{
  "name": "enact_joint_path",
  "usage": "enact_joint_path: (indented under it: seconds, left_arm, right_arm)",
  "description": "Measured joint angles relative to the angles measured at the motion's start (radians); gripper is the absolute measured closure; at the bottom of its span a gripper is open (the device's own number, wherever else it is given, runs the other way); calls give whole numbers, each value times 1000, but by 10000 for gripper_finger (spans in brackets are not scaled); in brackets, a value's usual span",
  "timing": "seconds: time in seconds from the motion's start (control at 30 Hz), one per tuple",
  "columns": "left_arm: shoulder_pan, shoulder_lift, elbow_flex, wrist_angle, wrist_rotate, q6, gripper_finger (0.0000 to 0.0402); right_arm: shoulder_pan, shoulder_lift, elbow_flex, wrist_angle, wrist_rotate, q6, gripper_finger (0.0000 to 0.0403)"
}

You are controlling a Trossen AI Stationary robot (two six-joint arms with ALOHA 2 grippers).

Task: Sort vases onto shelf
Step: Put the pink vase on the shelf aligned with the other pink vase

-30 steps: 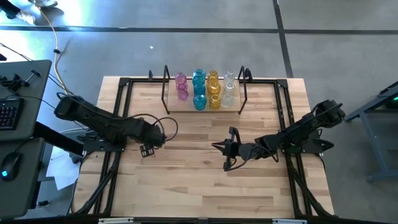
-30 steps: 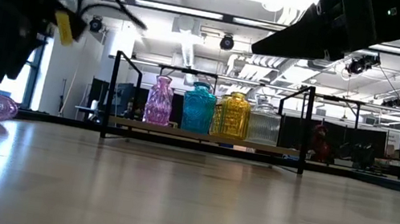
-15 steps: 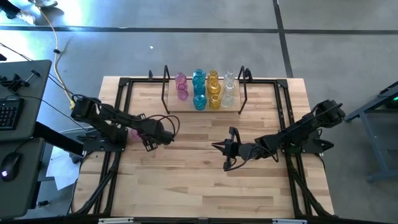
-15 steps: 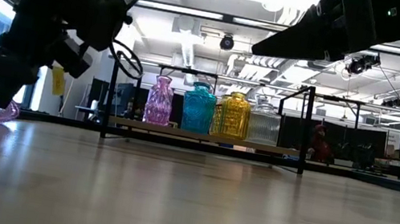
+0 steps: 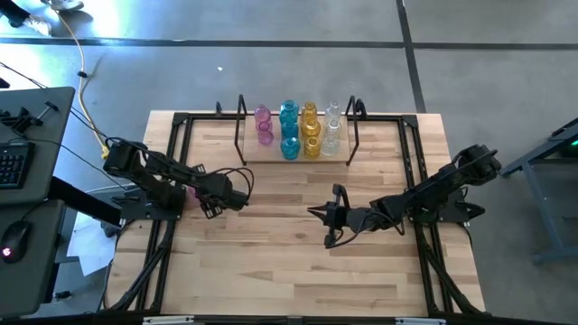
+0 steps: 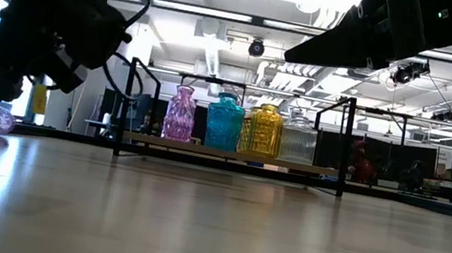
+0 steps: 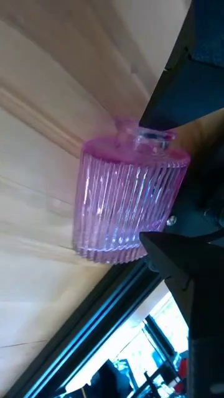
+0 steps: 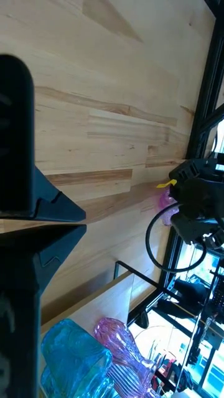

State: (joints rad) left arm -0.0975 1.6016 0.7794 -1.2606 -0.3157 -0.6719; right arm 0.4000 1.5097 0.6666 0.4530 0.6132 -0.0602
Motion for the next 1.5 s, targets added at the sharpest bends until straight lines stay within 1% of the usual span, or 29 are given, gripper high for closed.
enact_joint_path:
  seconds: [0.23,0.33,0.43,0.63,0.8,1.03,1.37,1.5]
  left_arm:
    - [0,0,-40,6,-13,-15,138]
    - [0,0,-53,10,-16,-8,147]
    - [0,0,-73,20,-24,1,171]
    - [0,-1,-95,25,-44,38,230]
    - [0,-2,-93,13,-55,39,264]
    - [-4,-7,-31,-74,-46,40,290]
    - [-22,-55,92,-134,-14,110,340]
    - [-33,-79,130,-132,30,163,346]
  right_arm:
    - [0,0,0,0,0,0,403]
    - [0,0,0,0,0,0,403]
    - [0,0,0,0,0,0,403]
    - [0,0,0,0,0,0,403]
    - [0,0,0,0,0,0,403]
    - [0,0,0,0,0,0,403]
    - [0,0,0,0,0,1,403]
    - [0,0,0,0,0,0,403]
